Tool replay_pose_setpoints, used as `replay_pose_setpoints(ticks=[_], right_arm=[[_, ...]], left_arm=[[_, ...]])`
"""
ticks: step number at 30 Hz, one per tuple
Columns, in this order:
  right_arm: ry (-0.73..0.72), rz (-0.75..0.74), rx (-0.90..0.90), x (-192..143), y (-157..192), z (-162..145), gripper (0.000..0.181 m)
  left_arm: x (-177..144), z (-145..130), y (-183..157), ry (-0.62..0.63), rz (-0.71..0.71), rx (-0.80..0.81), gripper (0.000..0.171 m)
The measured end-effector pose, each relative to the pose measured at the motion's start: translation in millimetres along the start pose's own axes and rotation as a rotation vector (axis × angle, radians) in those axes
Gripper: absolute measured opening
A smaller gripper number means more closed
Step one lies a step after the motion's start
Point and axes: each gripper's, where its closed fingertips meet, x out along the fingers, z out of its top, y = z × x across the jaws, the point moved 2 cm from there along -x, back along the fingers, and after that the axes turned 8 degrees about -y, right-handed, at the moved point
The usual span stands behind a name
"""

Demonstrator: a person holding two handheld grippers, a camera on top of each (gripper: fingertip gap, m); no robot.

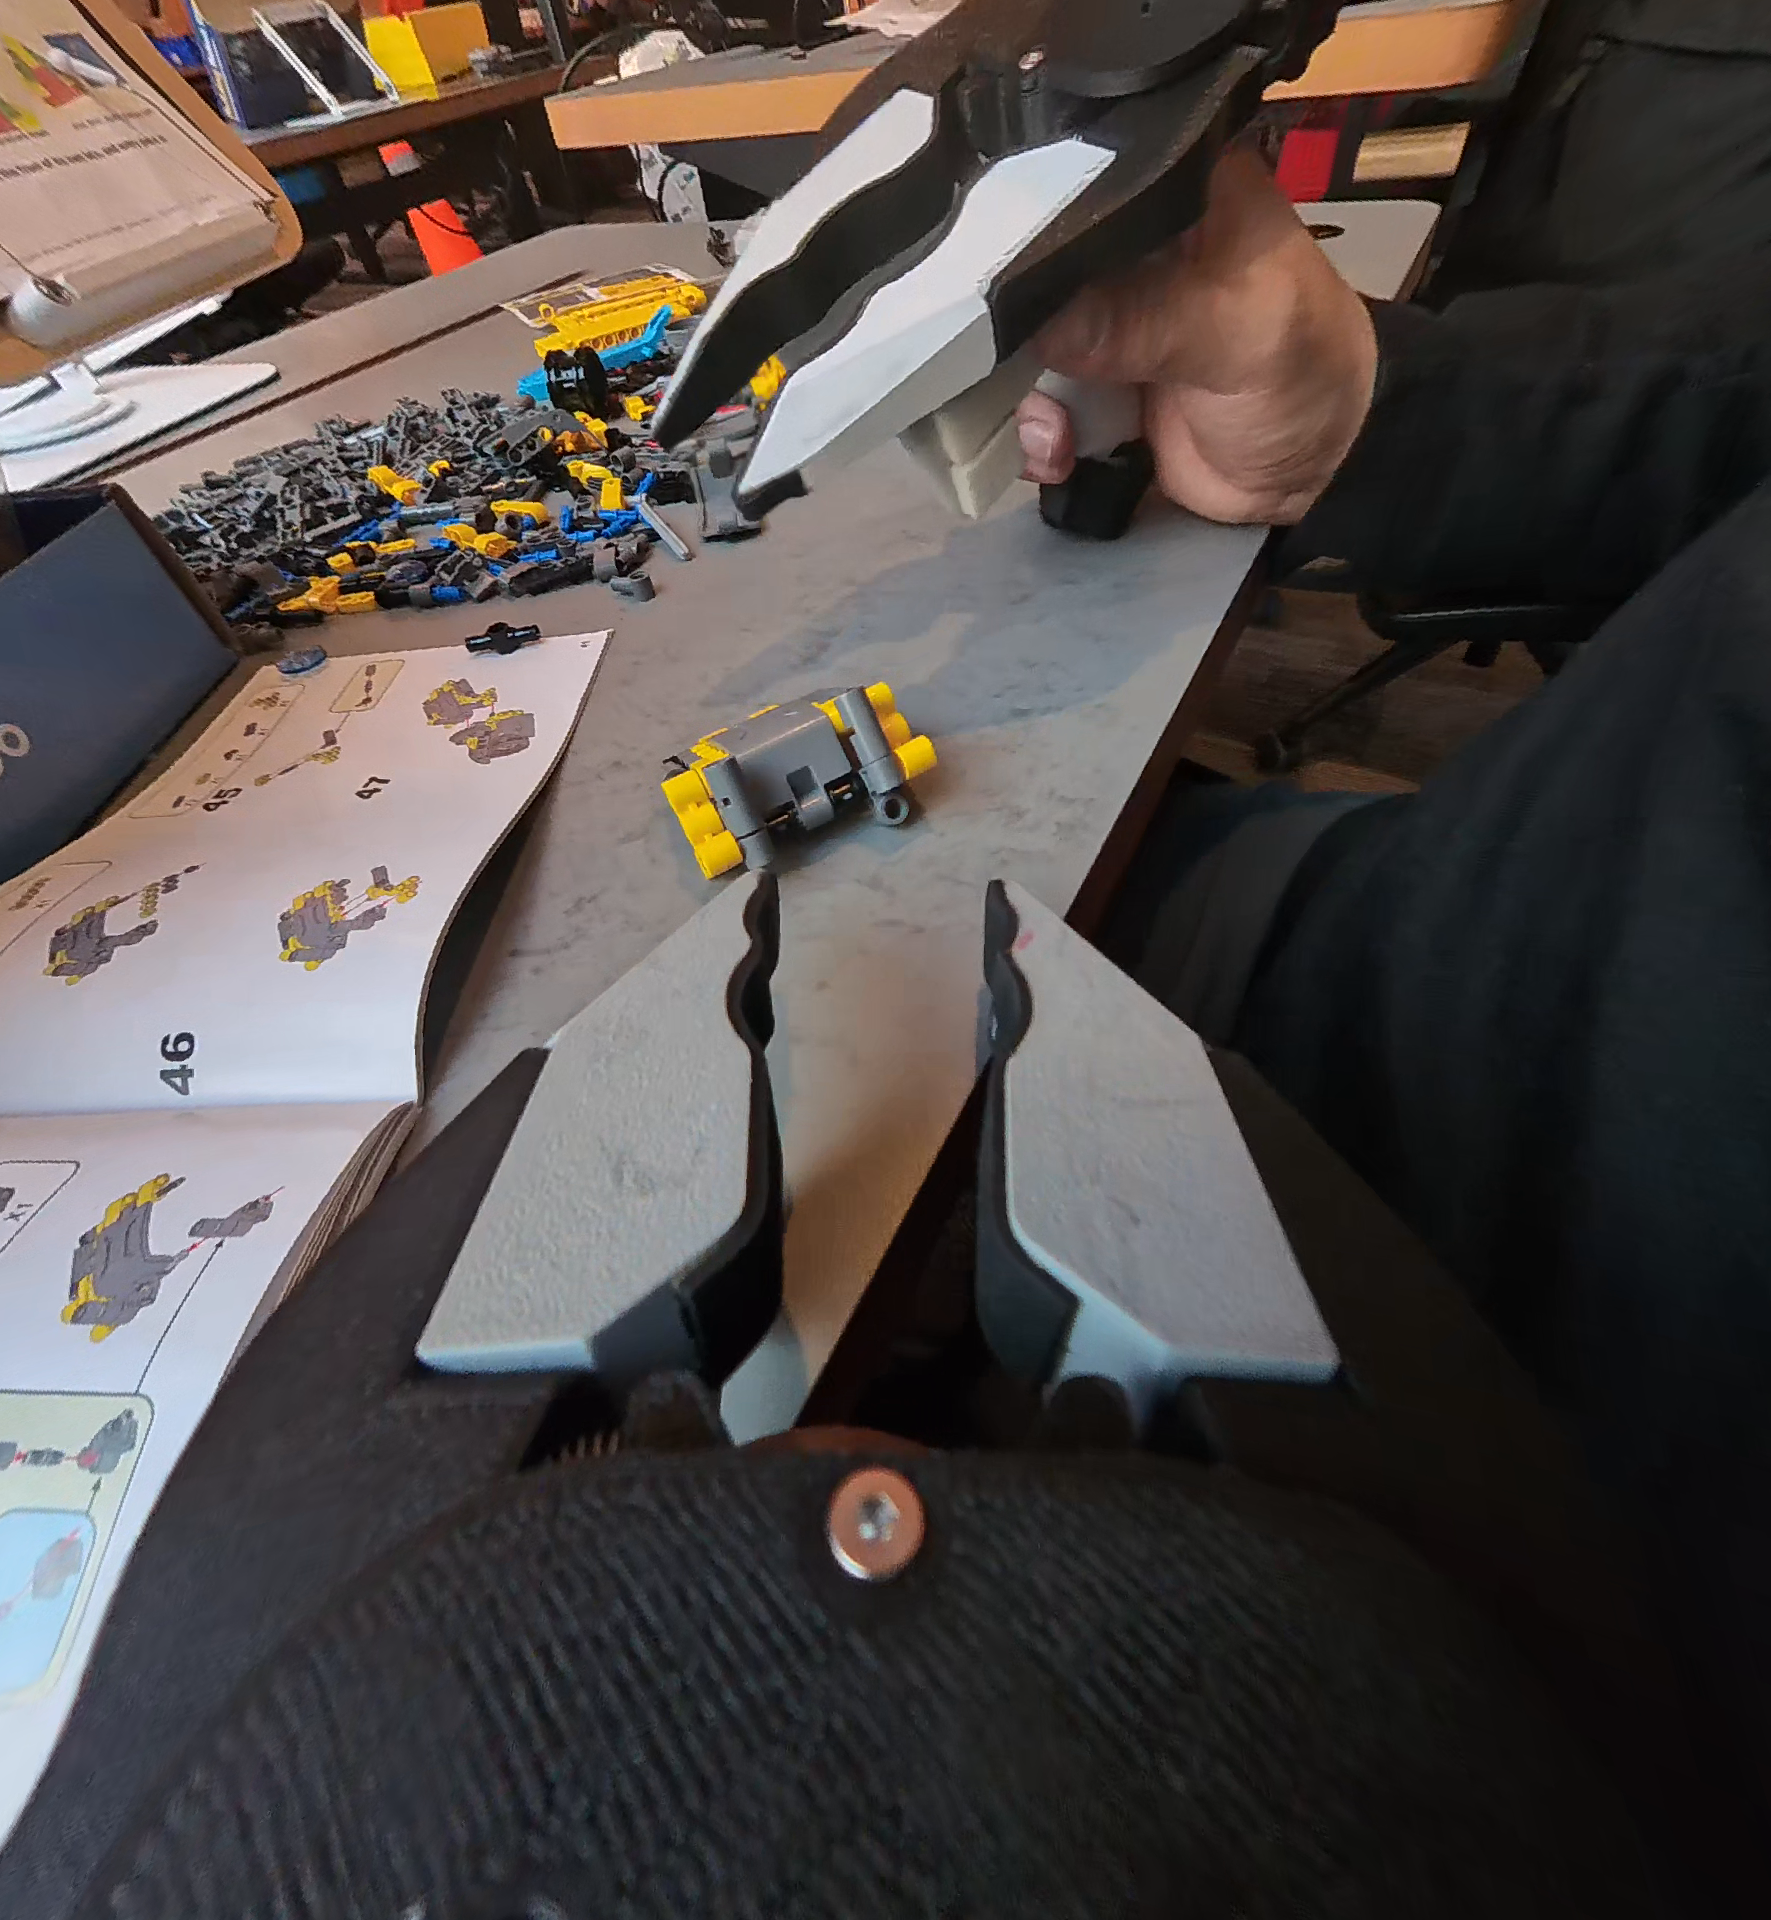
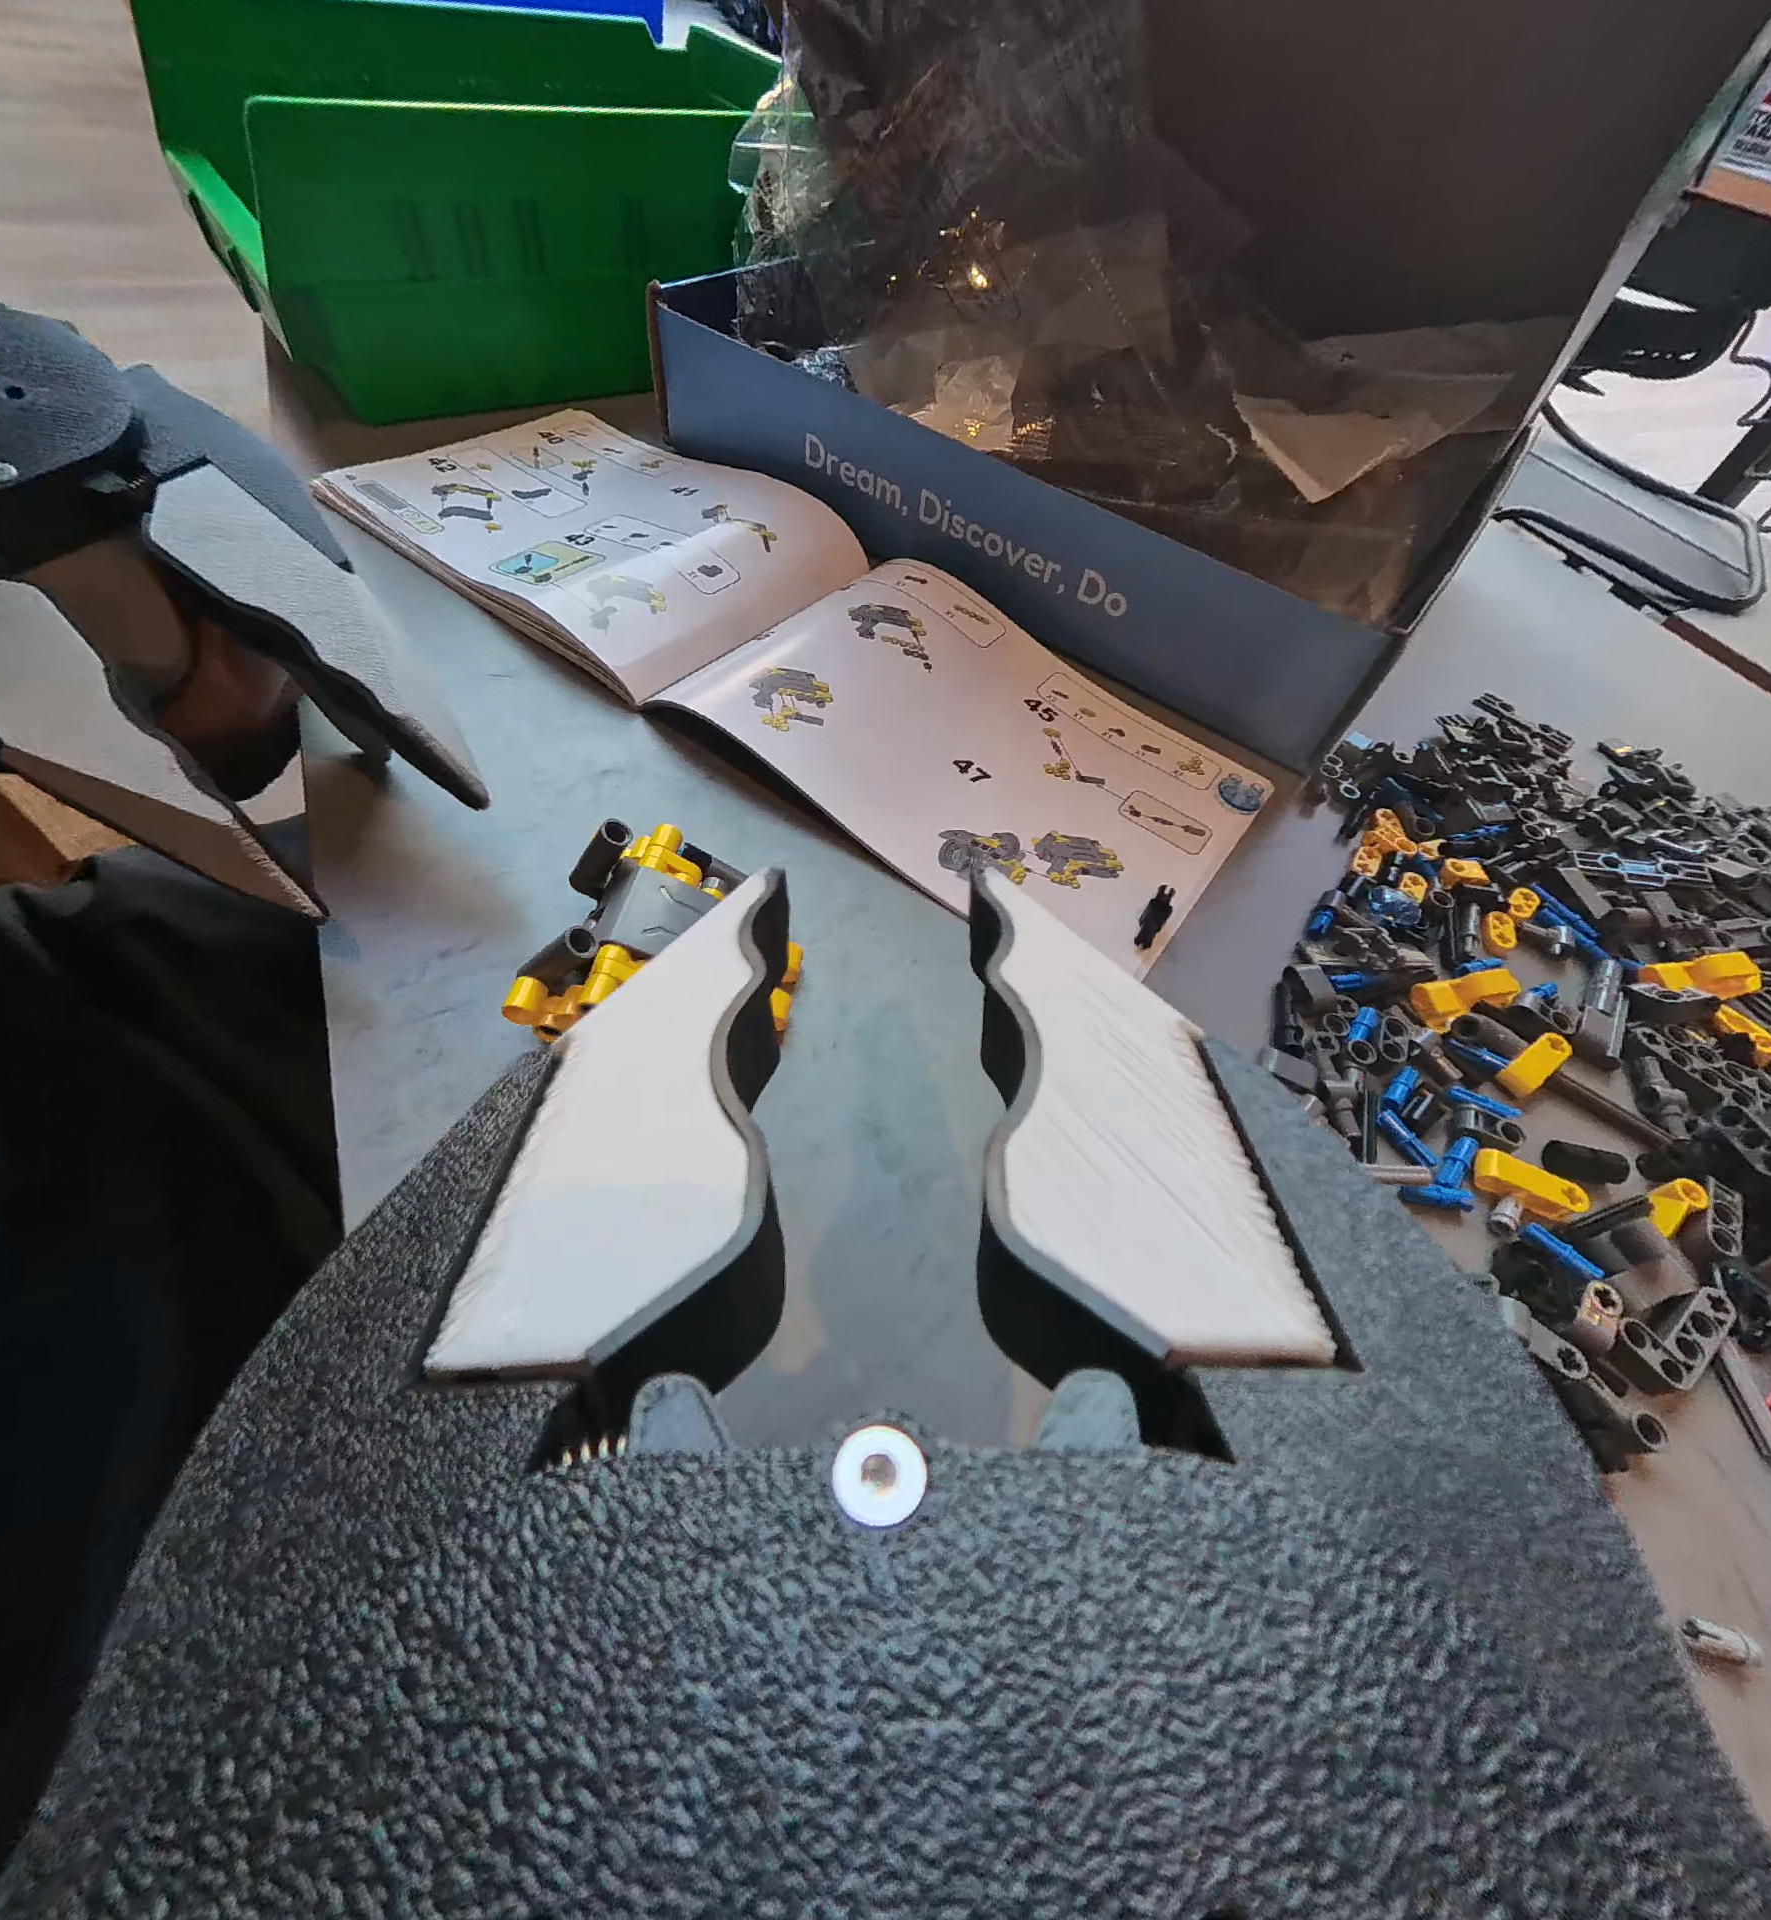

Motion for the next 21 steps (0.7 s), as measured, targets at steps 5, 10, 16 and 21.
replay_pose_setpoints(ticks=[5,10,16,21], right_arm=[[-0.003,0.013,0.025,0.6,-1.4,0.4,0.033],[-0.006,0.018,0.023,0.6,-0.6,0.8,0.033],[0.003,0.023,0.016,1.6,0.6,-0.3,0.033],[0.004,0.025,0.011,1.9,1.4,-0.2,0.033]], left_arm=[[-1.0,0.7,1.5,-0.012,0.006,-0.017,0.036],[-0.4,0.6,1.6,-0.013,0.012,-0.007,0.036],[-0.4,0.2,1.0,-0.014,0.014,0.010,0.036],[-0.8,0.6,1.1,-0.018,0.014,0.009,0.036]])
